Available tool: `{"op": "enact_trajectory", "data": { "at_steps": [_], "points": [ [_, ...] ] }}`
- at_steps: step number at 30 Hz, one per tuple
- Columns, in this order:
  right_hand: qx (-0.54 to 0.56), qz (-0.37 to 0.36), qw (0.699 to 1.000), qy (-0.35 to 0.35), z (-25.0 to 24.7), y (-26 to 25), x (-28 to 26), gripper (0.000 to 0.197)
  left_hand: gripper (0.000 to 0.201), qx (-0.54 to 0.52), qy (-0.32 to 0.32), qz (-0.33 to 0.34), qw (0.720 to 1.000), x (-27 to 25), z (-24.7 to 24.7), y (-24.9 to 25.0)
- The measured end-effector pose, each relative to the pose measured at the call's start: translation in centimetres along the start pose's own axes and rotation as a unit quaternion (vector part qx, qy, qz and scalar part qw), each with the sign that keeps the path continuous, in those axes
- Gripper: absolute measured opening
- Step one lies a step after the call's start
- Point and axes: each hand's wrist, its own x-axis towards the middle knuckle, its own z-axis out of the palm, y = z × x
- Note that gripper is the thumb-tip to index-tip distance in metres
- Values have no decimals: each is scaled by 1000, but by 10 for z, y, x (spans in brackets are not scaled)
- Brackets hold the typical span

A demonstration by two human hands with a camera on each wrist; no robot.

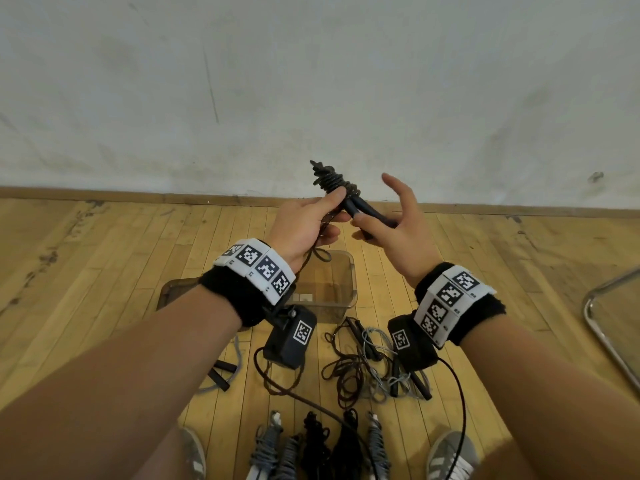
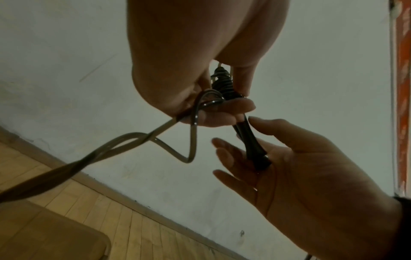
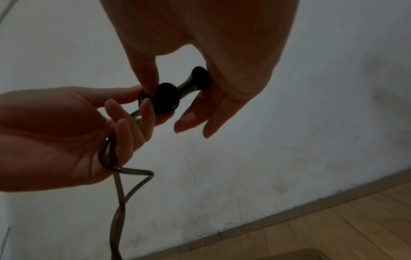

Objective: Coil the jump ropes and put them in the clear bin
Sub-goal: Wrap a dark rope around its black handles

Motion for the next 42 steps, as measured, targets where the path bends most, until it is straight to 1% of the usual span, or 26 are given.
{"op": "enact_trajectory", "data": {
  "at_steps": [2, 3, 5, 6, 7, 8, 12, 15, 17, 20, 22, 24, 27, 30, 34, 37, 39, 42],
  "points": [
    [10, 44, 999, -15, -2, -1, 0, 76, 30, 22, -25, 9, 999, -1, 1, -1],
    [-1, 50, 998, -38, -2, -2, -2, 70, 30, 38, -31, 17, 999, -2, 1, -1],
    [-21, 31, 995, -93, -1, -3, -3, 44, 30, 72, -37, 39, 996, -3, 1, -3],
    [-23, 19, 994, -108, 0, -2, -3, 31, 31, 86, -39, 47, 994, -3, 0, -3],
    [-20, 9, 993, -115, -1, -3, -3, 23, 31, 98, -43, 50, 993, -4, 0, -3],
    [-24, -2, 993, -112, -2, -4, -2, 22, 32, 108, -47, 48, 992, -4, -1, -3],
    [-97, -45, 993, -58, -6, -10, -3, 39, 34, 154, -40, 47, 986, -3, -1, -4],
    [-150, -54, 987, -24, -9, -9, -1, 48, 27, 168, -21, 49, 984, -2, -1, -6],
    [-188, -58, 980, -5, -11, -5, 0, 51, 20, 156, -21, 41, 987, -2, -1, -7],
    [-277, -80, 957, 29, -10, -3, 1, 55, 16, 113, -22, 25, 993, -3, 2, -5],
    [-327, -98, 939, 48, -7, -2, 0, 56, 20, 97, -15, 41, 994, -4, 3, -3],
    [-356, -106, 927, 57, -5, -2, 0, 56, 18, 86, -13, 57, 995, -6, 5, -2],
    [-389, -117, 911, 66, -2, 1, 0, 58, 16, 71, -15, 52, 996, -9, 6, 0],
    [-384, -129, 913, 53, 2, 5, -1, 56, 18, 55, -13, 48, 997, -12, 6, 1],
    [-334, -110, 936, 31, 8, 6, -2, 47, 24, 42, -1, 25, 999, -10, 3, 0],
    [-301, -118, 946, 3, 10, 7, -5, 48, 30, 34, 1, 12, 999, -9, 2, -2],
    [-276, -124, 953, -14, 13, 7, -8, 46, 37, 32, 11, 3, 999, -9, 1, -3],
    [-255, -134, 957, -38, 15, 10, -8, 46, 43, 30, 25, 2, 999, -10, 0, -2]
  ]
}}
